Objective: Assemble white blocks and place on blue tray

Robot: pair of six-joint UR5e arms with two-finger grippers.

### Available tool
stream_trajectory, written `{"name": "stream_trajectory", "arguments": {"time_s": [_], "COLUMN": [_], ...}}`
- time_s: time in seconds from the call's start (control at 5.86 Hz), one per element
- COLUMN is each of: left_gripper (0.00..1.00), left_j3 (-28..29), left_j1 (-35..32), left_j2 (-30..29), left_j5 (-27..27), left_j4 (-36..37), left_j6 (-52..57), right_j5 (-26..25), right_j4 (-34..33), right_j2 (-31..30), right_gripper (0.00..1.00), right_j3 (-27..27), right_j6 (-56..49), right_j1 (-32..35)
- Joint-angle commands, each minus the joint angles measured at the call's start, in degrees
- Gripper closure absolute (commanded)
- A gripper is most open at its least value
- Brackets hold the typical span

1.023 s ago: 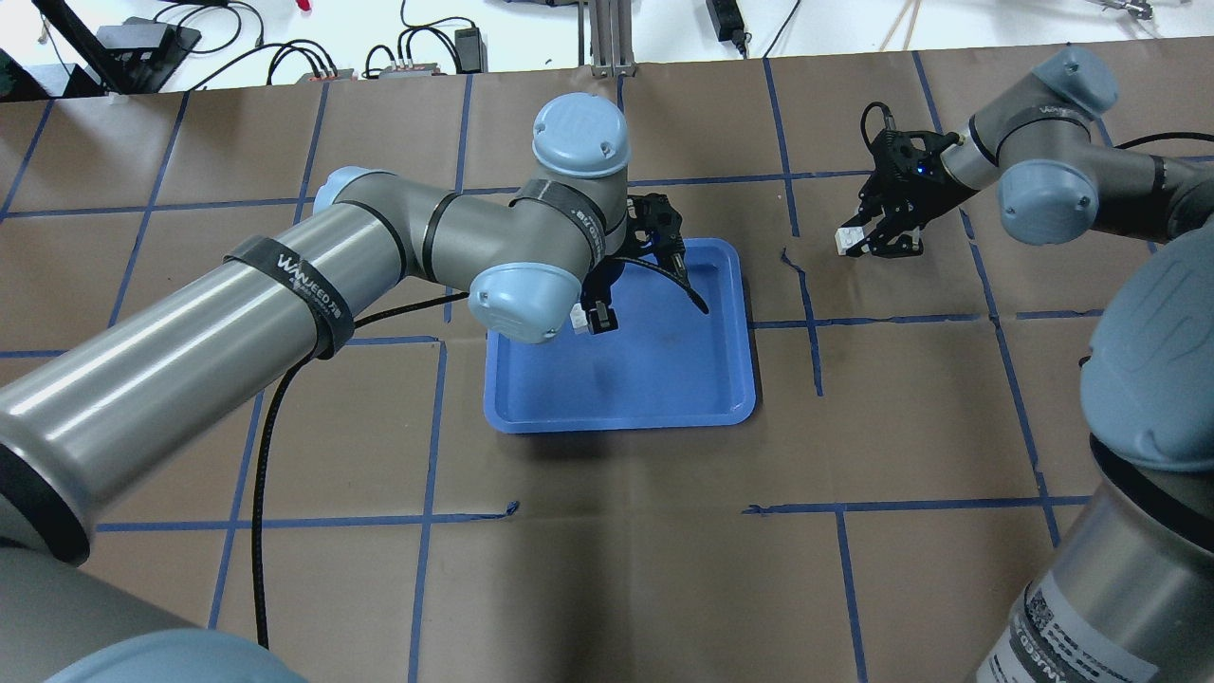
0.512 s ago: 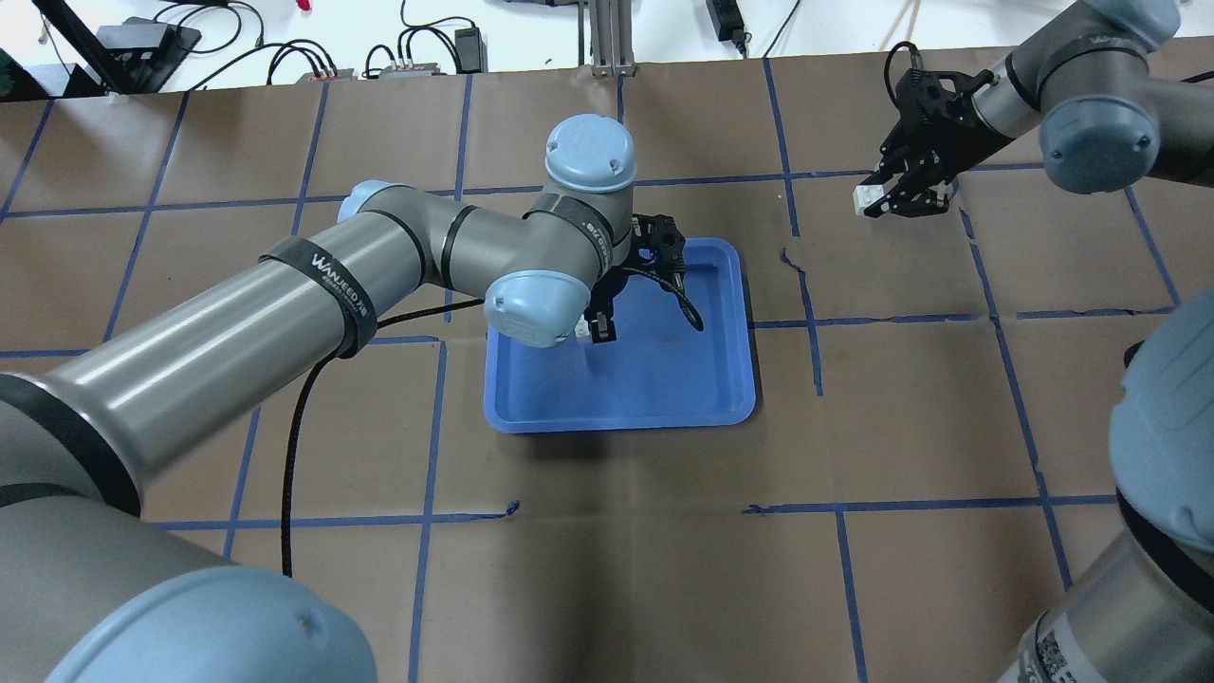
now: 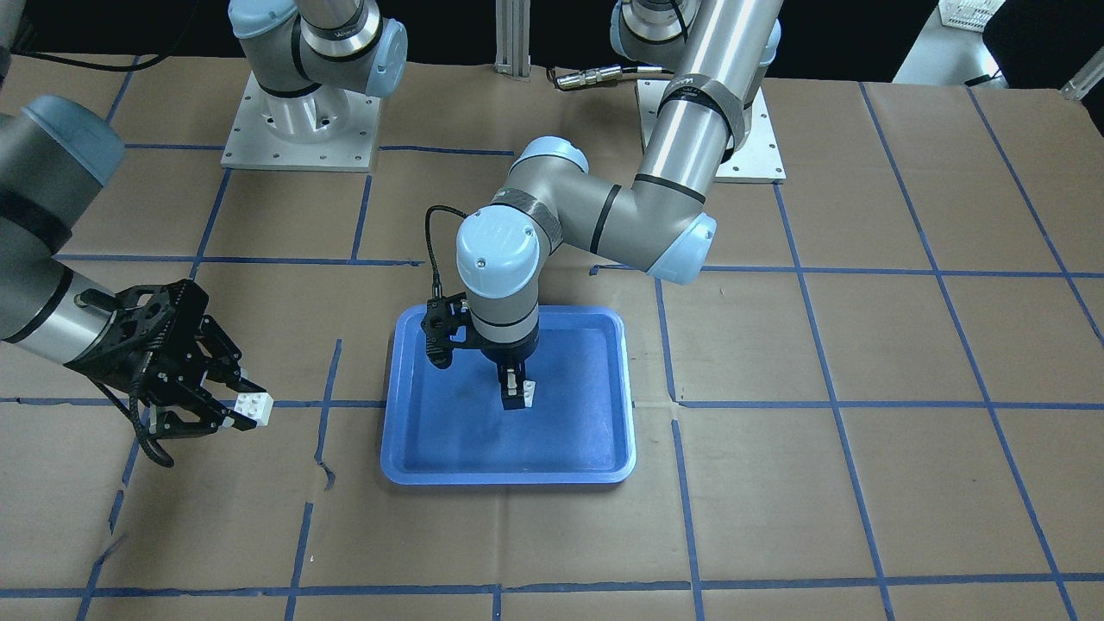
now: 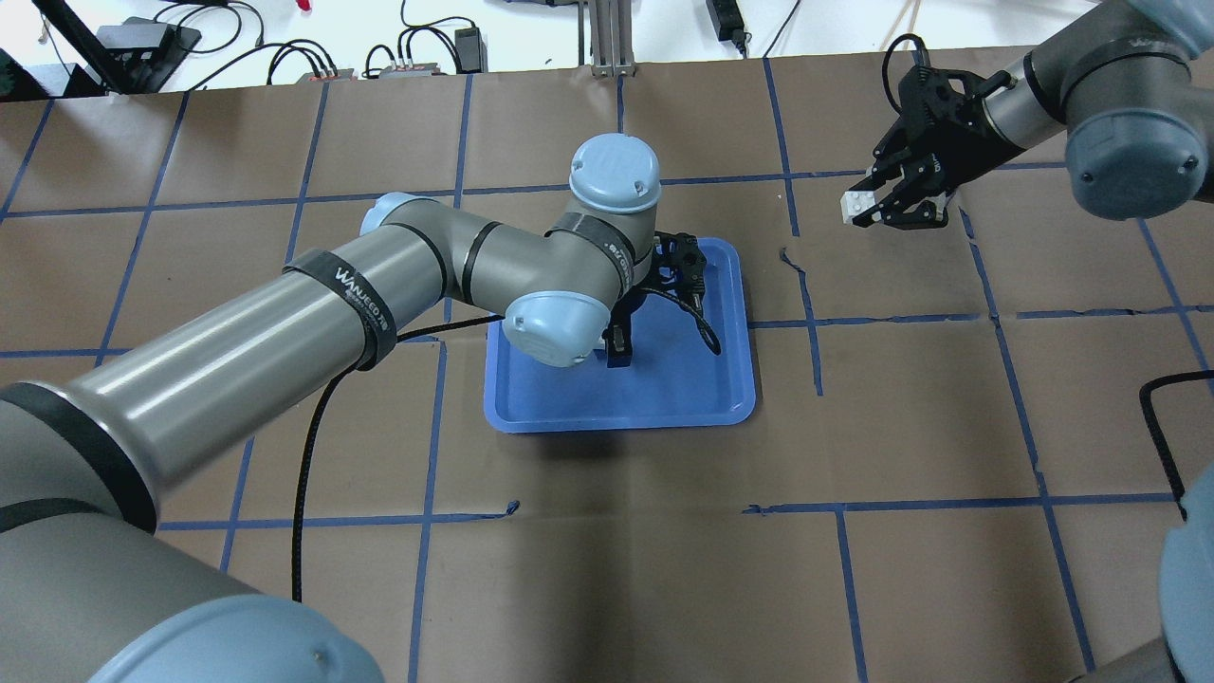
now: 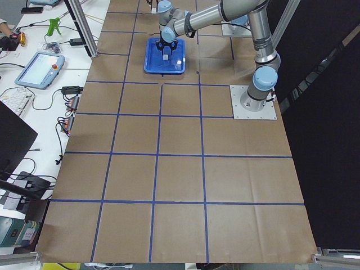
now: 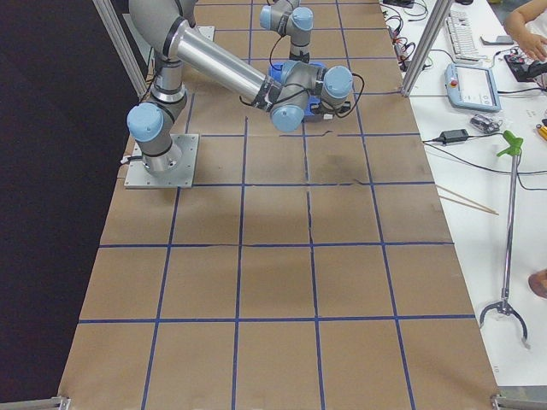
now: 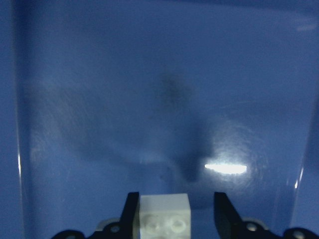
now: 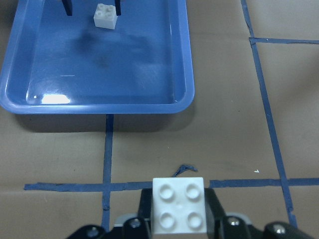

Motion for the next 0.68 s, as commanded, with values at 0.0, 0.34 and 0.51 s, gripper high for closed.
{"name": "stream_trajectory", "arguments": {"time_s": [0.0, 0.34, 0.51], "left_gripper": [0.02, 0.02, 0.02], "left_j3": [0.1, 1.6, 1.7], "left_j1": [-0.1, 1.7, 4.5], "left_j2": [1.2, 7.5, 11.9], "left_j5": [0.2, 0.5, -1.1], "left_j4": [-0.4, -6.3, -11.4], "left_j6": [-0.1, -2.8, -6.7], "right_j5": [0.2, 0.1, 0.1], "right_j4": [0.0, 0.2, 0.4], "right_j2": [-0.6, -0.6, -0.7], "right_gripper": [0.82, 0.81, 0.81], "right_j3": [0.7, 0.8, 1.1], "right_j6": [0.0, 0.0, 0.3], "right_j1": [0.0, 0.0, 0.1]}}
